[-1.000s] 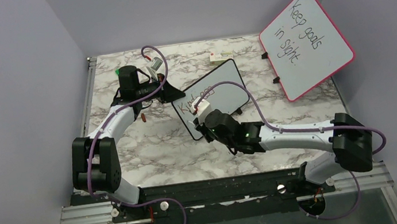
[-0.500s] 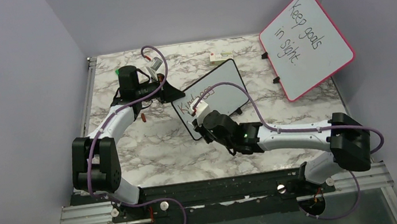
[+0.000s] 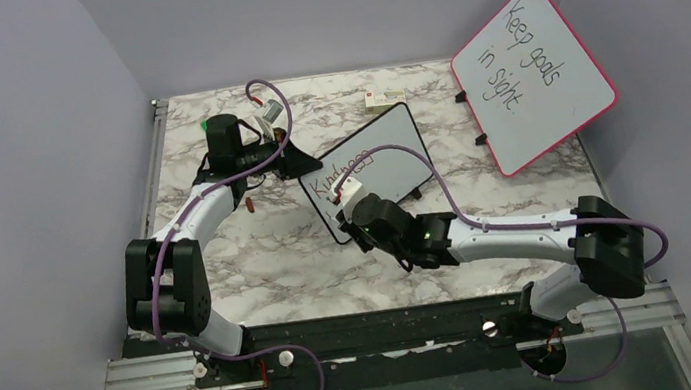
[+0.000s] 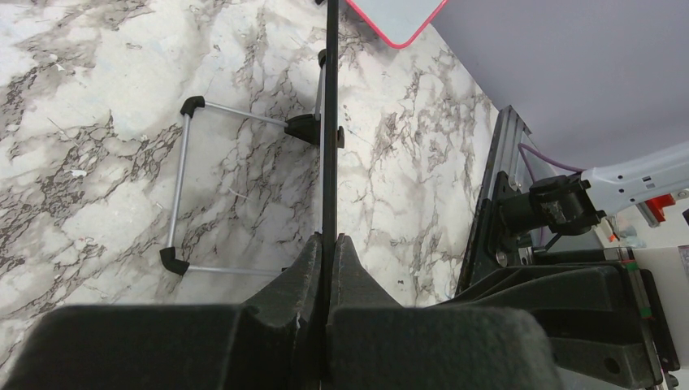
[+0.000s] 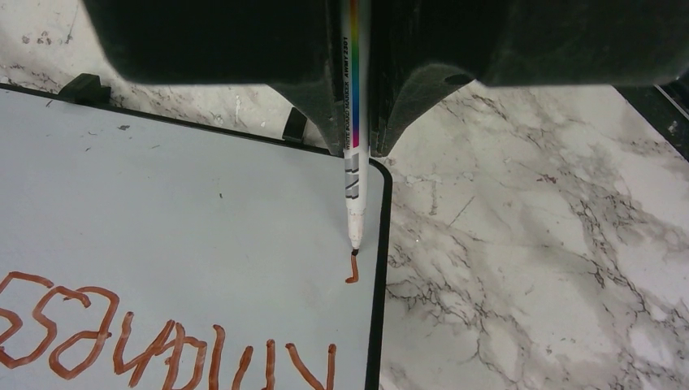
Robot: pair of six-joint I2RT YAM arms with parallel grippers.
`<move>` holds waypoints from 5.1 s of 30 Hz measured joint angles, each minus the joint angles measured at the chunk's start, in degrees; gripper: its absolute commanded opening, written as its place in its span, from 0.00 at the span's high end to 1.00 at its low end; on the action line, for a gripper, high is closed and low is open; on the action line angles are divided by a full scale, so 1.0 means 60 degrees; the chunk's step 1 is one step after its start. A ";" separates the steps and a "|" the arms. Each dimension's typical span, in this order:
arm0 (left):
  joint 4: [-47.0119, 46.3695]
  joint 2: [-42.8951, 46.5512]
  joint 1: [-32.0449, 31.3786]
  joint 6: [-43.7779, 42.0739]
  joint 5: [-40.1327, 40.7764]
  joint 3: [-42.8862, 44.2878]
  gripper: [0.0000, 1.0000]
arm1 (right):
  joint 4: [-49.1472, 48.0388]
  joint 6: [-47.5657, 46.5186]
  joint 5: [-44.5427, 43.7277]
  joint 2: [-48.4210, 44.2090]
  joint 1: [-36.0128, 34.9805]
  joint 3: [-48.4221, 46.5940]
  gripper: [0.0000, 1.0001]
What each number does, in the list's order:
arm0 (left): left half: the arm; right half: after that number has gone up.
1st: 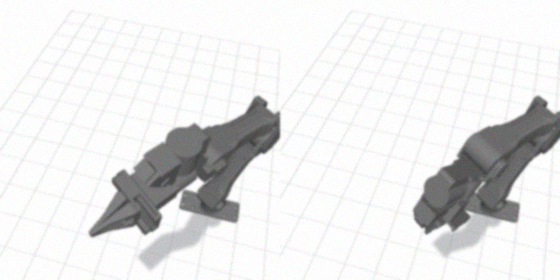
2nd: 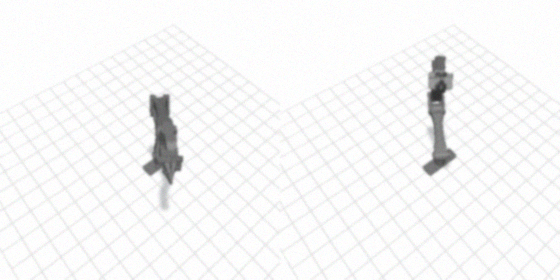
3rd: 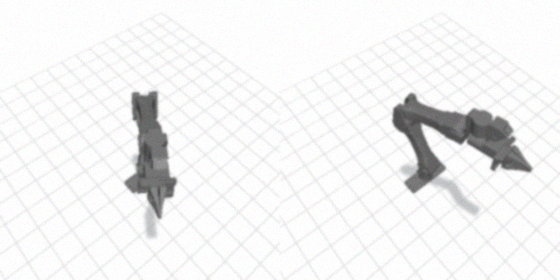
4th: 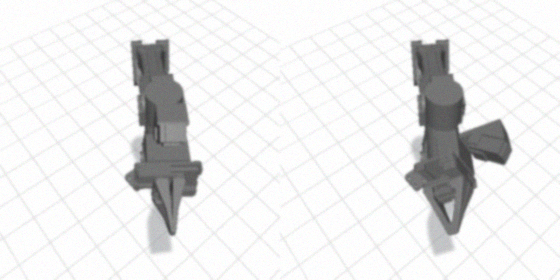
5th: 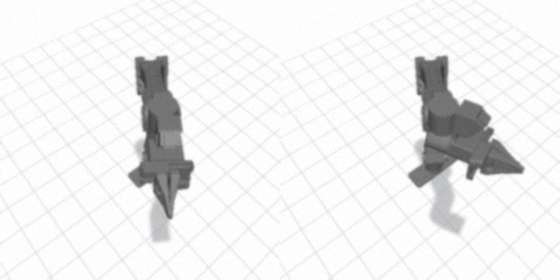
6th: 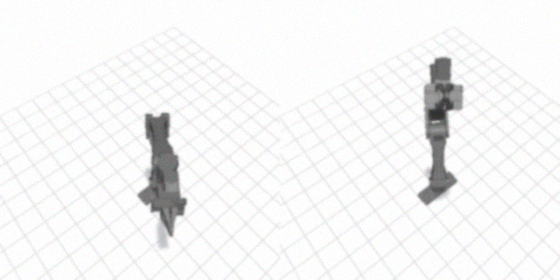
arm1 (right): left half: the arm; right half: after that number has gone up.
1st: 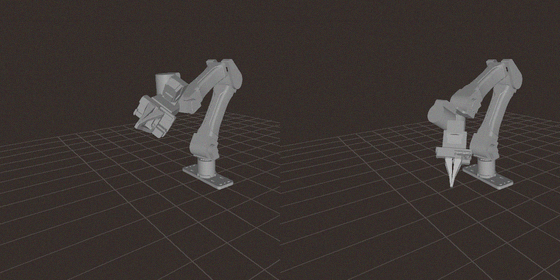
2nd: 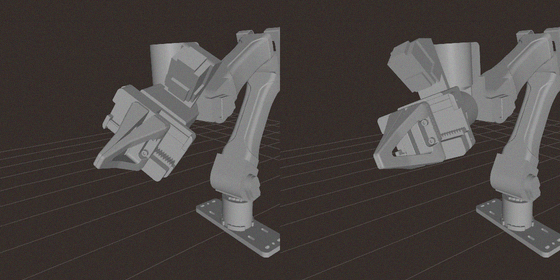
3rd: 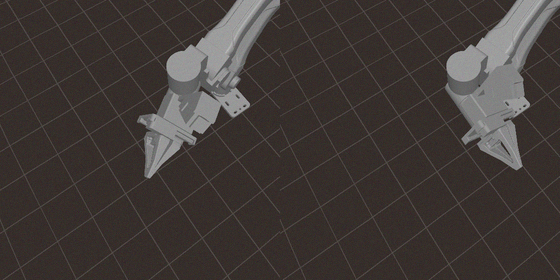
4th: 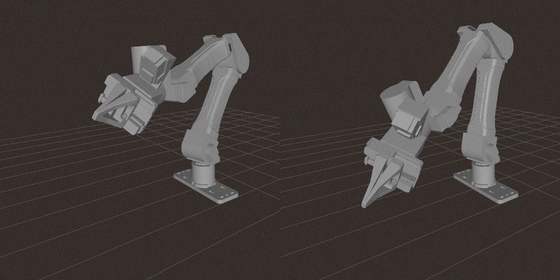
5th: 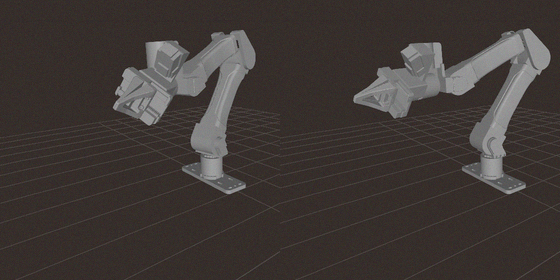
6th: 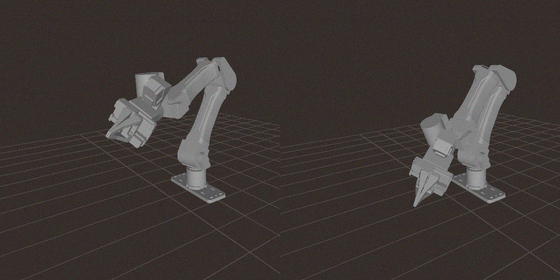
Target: Write a sentence on the whiteboard
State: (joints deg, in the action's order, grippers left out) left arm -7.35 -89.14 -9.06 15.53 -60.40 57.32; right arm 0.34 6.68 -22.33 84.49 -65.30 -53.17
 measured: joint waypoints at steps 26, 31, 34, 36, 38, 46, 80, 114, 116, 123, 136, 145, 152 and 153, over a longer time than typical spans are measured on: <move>0.0000 0.0000 0.0000 0.0004 0.0000 0.0000 1.00 | 0.0073 0.0102 0.0040 0.0004 -0.0004 0.0004 0.99; 0.0000 0.0000 0.0000 0.0000 0.0000 0.0000 1.00 | -0.0047 0.0102 -0.0087 0.0004 -0.0004 0.0004 0.99; 0.0000 0.0000 0.0000 0.0000 0.0000 0.0000 1.00 | -0.0080 0.0102 -0.0127 0.0004 -0.0004 0.0004 0.99; 0.0000 0.0000 0.0000 0.0000 0.0000 0.0000 1.00 | -0.0113 0.0102 -0.0164 0.0004 -0.0007 0.0004 0.99; 0.0000 0.0000 0.0000 0.0000 0.0000 0.0000 1.00 | -0.0127 0.0098 -0.0189 0.0000 -0.0007 0.0004 0.99; 0.0000 0.0000 0.0000 0.0000 0.0000 0.0000 1.00 | -0.0335 0.0098 -0.0474 -0.0015 -0.0044 0.0004 0.99; 0.0004 0.0000 0.0000 0.0004 0.0000 0.0004 1.00 | 0.0211 0.0226 -0.0590 -0.0102 -0.0044 0.0120 0.99; 0.0000 0.0000 0.0000 0.0000 0.0004 0.0004 1.00 | -0.0484 0.0073 -0.1257 -0.0109 -0.0044 0.0120 0.99; 0.0000 0.0000 0.0000 0.0000 0.0000 0.0004 1.00 | -0.0484 0.0084 -0.1377 -0.0124 -0.0044 0.0124 0.99; 0.0007 0.0000 0.0000 0.0004 0.0000 0.0011 1.00 | -0.0437 0.0142 -0.1541 -0.0240 -0.0036 0.0233 0.99; 0.0025 0.0000 0.0000 0.0004 0.0000 0.0018 1.00 | 0.0168 0.0168 -0.1293 -0.0244 -0.0036 0.0251 0.99; 0.0025 0.0000 0.0000 0.0004 0.0000 0.0018 1.00 | 0.0113 0.0149 -0.1304 -0.0415 -0.0036 0.0266 0.99; 0.0025 0.0000 0.0000 0.0004 0.0000 0.0018 1.00 | -0.0259 0.0120 -0.1359 -0.0528 -0.0036 0.0266 0.99; 0.0025 0.0000 0.0000 0.0004 0.0000 0.0018 1.00 | -0.0302 0.0117 -0.1373 -0.0528 -0.0036 0.0266 0.99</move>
State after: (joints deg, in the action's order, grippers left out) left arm -7.20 -89.14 -9.06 15.55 -60.40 57.43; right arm -1.48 7.38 -30.57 81.32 -65.52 -51.57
